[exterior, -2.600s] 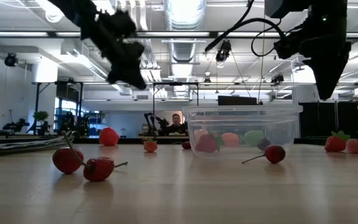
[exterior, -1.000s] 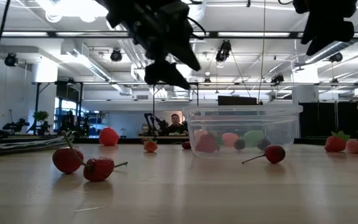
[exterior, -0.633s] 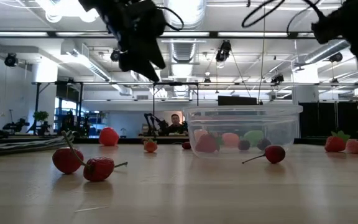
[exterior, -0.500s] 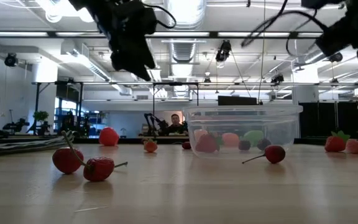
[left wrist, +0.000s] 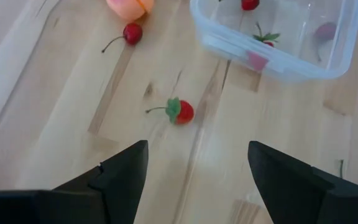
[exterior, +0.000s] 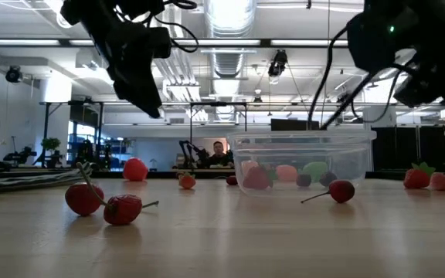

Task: Pick and placing Produce into tupperware
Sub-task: Put the strawberry into the transparent bin

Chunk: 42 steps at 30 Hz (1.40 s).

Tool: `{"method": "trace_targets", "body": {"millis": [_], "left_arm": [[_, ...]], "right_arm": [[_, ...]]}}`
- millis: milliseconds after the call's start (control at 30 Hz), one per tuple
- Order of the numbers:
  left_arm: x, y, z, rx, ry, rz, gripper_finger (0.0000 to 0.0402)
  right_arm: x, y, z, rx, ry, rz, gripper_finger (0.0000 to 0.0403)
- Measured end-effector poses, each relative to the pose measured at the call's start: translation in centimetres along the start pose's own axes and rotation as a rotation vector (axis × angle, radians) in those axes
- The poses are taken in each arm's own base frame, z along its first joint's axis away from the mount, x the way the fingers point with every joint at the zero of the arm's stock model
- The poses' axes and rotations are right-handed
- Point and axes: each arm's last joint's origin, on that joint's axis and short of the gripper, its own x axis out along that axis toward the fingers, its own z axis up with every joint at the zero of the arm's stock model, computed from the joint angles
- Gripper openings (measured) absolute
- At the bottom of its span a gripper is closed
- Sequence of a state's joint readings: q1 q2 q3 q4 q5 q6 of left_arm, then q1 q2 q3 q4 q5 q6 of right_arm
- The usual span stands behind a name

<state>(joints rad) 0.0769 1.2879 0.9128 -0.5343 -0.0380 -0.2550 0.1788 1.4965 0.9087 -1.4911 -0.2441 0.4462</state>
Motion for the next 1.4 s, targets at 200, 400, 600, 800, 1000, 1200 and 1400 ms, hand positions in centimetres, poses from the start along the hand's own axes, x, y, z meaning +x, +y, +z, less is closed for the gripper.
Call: {"method": "trace_targets", "body": {"millis": [200,400,600,800,1000,1200,1400], "left_arm": [[-0.4,0.1,-0.2,-0.002,-0.013,-0.003,0.0262],[-0.5,0.1,-0.2,-0.004,-0.013,-0.003,0.0262],[-0.5,0.1,-0.2,-0.005,-0.021,-0.005,0.0262],[-0.4,0.0,0.2,-0.007,-0.066,-0.014,0.0262],[-0.4,0.0,0.2,-0.007,-0.066,-0.012,0.0262],[-0.4,0.0,0.1,-0.038,-0.065,-0.013,0.0262],[-0.3,0.1,0.1,-0.025,-0.062,0.012,0.0262]], "right_arm": [[0.5,0.1,0.4,-0.014,0.017,-0.005,0.0210],[1.2,-0.7,-1.1,0.047,0.011,0.044,0.0210],[1.5,-1.5,-3.0,0.118,-0.033,0.130,0.0210],[1.6,-1.4,-2.7,0.122,-0.007,0.143,0.0206],[2.3,-0.7,-1.0,0.247,0.040,0.149,0.0206],[1.1,-0.8,-0.8,0.733,-0.222,0.226,0.0206],[0.1,-1.2,-3.7,1.307,-0.492,0.353,0.0206]]}}
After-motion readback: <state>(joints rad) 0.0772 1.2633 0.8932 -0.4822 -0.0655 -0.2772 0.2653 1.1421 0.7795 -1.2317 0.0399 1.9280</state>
